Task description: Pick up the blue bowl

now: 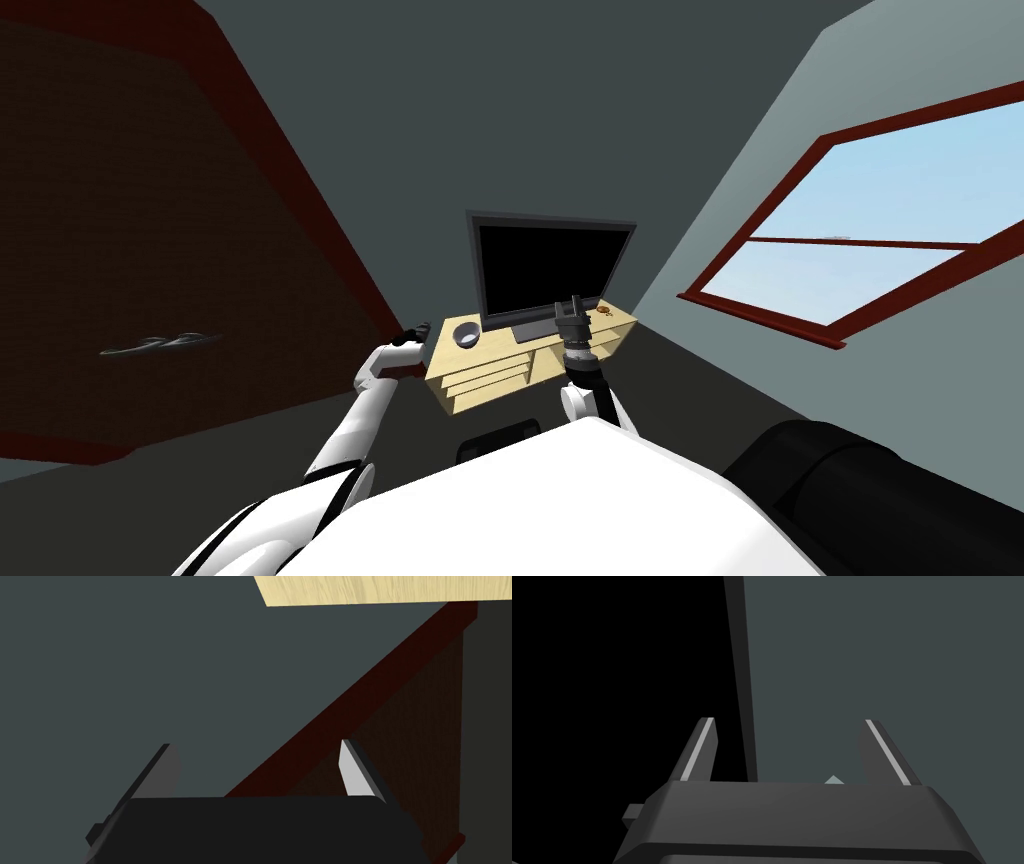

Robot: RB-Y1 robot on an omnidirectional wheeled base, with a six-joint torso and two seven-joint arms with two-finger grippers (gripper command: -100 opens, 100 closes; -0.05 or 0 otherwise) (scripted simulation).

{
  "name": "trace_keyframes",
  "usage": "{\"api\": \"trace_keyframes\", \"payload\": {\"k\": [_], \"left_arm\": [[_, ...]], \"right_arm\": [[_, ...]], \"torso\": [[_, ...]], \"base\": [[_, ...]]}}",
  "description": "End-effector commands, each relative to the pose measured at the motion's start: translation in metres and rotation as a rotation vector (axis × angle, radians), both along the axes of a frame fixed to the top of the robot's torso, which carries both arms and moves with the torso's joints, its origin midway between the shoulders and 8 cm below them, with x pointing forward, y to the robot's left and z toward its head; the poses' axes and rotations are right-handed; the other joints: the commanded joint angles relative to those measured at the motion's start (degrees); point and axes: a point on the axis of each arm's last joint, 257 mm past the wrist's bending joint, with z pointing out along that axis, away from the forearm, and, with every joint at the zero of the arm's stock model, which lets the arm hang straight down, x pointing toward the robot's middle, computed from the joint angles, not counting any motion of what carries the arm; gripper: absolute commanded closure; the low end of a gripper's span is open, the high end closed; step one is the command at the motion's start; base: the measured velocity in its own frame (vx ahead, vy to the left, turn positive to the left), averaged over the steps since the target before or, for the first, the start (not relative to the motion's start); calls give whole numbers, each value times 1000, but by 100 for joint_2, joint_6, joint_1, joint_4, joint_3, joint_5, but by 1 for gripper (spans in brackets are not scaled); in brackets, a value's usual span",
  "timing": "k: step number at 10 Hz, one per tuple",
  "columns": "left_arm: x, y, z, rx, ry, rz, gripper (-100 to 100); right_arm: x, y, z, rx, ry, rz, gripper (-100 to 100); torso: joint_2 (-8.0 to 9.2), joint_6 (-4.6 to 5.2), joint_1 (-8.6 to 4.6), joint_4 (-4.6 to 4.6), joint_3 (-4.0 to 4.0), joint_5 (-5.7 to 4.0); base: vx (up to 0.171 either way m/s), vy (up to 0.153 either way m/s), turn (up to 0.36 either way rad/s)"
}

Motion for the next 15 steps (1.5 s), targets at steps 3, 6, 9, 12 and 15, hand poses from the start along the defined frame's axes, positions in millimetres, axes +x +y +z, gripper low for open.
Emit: {"api": "trace_keyframes", "payload": {"k": [3, 6, 9, 12, 15], "left_arm": [[-7, 10, -26, -57, 116, 59, -100], [-17, 15, -42, -87, 192, 93, -100], [-30, 19, -63, -146, 291, 145, -100], [-48, 20, -84, -203, 389, 194, -100], [-69, 18, -105, -254, 485, 239, -100]], "right_arm": [[0, 0, 0, 0, 0, 0, 0], [0, 0, 0, 0, 0, 0, 0], [0, 0, 0, 0, 0, 0, 0], [0, 0, 0, 0, 0, 0, 0], [0, 0, 0, 0, 0, 0, 0]], "torso": [[-2, -1, -2, 0, -1, -1], [-4, 1, -5, 0, -2, -1], [-5, -1, -3, -1, -3, -1], [-5, 0, -4, -1, -3, -1], [-9, 0, -5, -2, -5, -1]], "base": [[28, -40, -78], [30, -38, -61], [38, -42, -82], [43, -39, -100], [52, -43, -82]]}}
